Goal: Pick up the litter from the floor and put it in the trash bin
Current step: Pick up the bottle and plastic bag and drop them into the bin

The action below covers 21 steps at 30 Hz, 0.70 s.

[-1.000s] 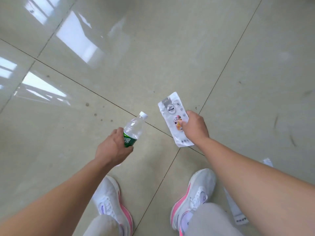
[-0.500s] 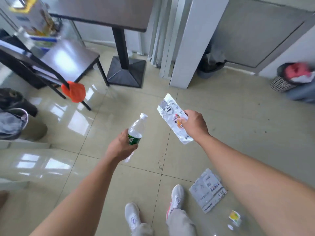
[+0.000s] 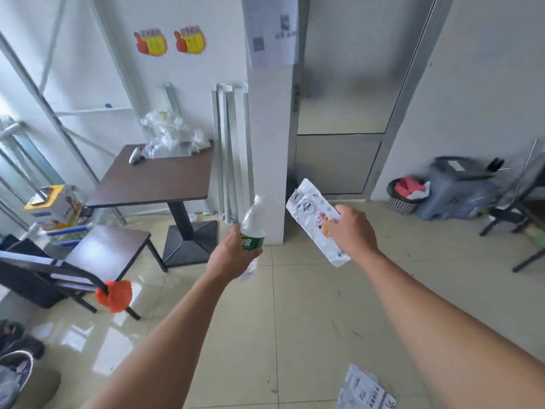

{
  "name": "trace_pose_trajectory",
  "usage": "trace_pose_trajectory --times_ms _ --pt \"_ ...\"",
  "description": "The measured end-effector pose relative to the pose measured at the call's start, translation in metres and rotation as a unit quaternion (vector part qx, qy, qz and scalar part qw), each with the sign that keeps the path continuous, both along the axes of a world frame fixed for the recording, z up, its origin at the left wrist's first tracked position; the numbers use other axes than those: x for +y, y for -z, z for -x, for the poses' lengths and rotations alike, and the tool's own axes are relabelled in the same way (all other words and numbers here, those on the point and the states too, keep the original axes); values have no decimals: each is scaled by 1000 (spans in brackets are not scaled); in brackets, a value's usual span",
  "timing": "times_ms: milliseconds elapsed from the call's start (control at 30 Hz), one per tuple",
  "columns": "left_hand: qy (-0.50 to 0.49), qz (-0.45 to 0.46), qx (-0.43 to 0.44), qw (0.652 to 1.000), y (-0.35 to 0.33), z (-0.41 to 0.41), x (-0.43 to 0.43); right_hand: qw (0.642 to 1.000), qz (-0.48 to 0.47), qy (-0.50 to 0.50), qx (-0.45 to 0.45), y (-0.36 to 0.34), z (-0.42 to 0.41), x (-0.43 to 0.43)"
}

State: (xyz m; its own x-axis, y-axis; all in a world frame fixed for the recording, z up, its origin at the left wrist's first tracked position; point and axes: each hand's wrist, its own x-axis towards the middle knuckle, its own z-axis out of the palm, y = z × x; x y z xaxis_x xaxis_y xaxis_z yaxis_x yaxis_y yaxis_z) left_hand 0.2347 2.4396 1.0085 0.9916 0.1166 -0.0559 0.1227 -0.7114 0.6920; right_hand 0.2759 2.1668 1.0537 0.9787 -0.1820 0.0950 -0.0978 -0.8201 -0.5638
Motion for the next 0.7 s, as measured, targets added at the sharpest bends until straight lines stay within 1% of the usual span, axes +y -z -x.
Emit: trace_pose_trajectory --times_ms 100,233,333,533,700 --pt "16 -9 1 1000 -8 -30 -35 1000 11 26 7 -3 -14 -46" --pt "30 -5 15 999 -6 -76 -79 998 2 50 23 7 -40 -103" --pt "34 20 22 999 4 -109 -110 998 -6 61 29 16 -61 -138" --pt "32 38 48 998 20 -161 -163 997 -18 57 44 24 -101 -188" --pt "18 61 63 996 36 -222 -184 997 -10 70 35 40 -166 -212"
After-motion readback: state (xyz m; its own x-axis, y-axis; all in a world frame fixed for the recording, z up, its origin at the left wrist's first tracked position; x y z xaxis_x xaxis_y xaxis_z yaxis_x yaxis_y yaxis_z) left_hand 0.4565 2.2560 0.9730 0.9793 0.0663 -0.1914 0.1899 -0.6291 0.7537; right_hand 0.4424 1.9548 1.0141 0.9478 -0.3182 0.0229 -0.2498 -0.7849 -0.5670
